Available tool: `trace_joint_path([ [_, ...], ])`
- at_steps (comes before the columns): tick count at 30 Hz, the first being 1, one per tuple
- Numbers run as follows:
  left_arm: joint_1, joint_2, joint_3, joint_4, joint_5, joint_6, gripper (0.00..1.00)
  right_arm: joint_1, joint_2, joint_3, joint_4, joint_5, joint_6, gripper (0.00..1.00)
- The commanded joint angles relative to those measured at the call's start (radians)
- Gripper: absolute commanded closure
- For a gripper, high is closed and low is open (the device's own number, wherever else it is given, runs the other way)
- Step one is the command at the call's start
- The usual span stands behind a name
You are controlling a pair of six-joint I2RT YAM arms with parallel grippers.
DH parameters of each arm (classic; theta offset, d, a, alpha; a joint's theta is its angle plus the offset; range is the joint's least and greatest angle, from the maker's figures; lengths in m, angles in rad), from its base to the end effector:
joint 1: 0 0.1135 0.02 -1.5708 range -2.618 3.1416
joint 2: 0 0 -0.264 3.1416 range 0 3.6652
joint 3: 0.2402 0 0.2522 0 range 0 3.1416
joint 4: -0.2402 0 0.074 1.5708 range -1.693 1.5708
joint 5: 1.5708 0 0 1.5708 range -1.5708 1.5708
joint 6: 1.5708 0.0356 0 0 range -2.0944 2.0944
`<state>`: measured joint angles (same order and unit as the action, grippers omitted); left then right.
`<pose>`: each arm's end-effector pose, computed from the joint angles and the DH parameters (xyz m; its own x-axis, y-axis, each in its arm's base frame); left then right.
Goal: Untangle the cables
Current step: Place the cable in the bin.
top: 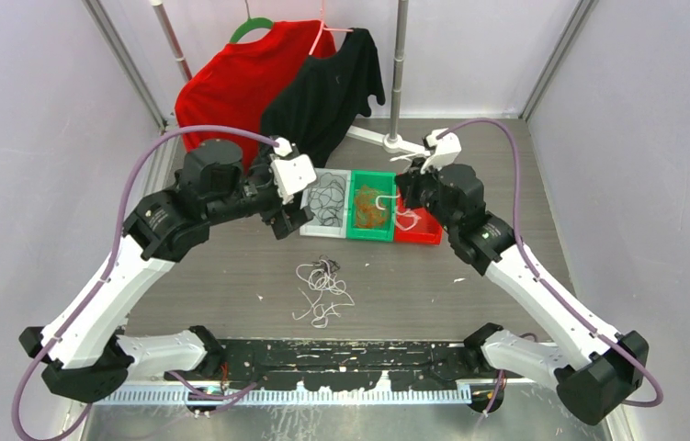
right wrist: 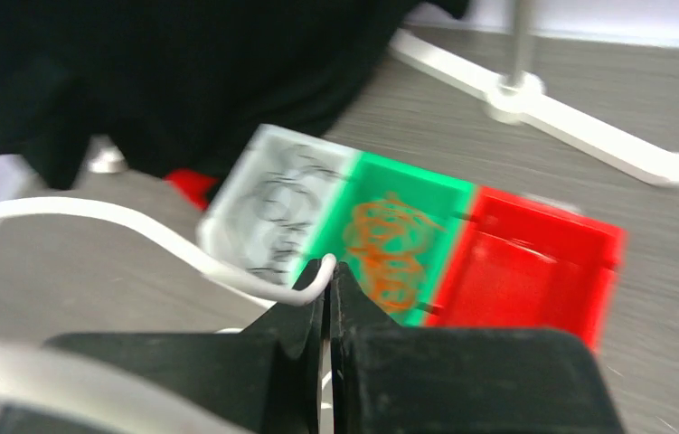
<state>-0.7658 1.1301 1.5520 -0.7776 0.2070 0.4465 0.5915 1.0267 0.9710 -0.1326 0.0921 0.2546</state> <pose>0.1451 -0.1497 0.4694 0.1265 0.4647 -0.8764 0.8455 0.4116 0.3402 0.2000 0.1304 0.3652 -0.2713 0.1199 -0.9550 -0.4256 0.8750 0.2308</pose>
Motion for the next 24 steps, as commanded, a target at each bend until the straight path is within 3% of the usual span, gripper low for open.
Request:
trace_joint_path([
  [1, 0.0, 0.009, 0.069, -0.111, -0.077, 0.005, 0.01, -0.085, 0.034, 0.011, -0.039, 0.173, -0.087, 0.99],
  [7, 0.053, 0.044, 0.12, -0.216, -0.048, -0.03, 0.01, -0.175, 0.161, 0.042, 0.077, 0.214, -0.072, 0.99],
  [15, 0.22, 0.131, 0.25, -0.367, 0.061, -0.11, 0.01, -0.248, 0.326, 0.048, 0.185, 0.312, -0.086, 0.99],
  [24, 0.262, 0.098, 0.181, -0.299, 0.1, -0.111, 0.01, -0.275, 0.373, 0.106, 0.196, 0.313, -0.078, 0.99],
])
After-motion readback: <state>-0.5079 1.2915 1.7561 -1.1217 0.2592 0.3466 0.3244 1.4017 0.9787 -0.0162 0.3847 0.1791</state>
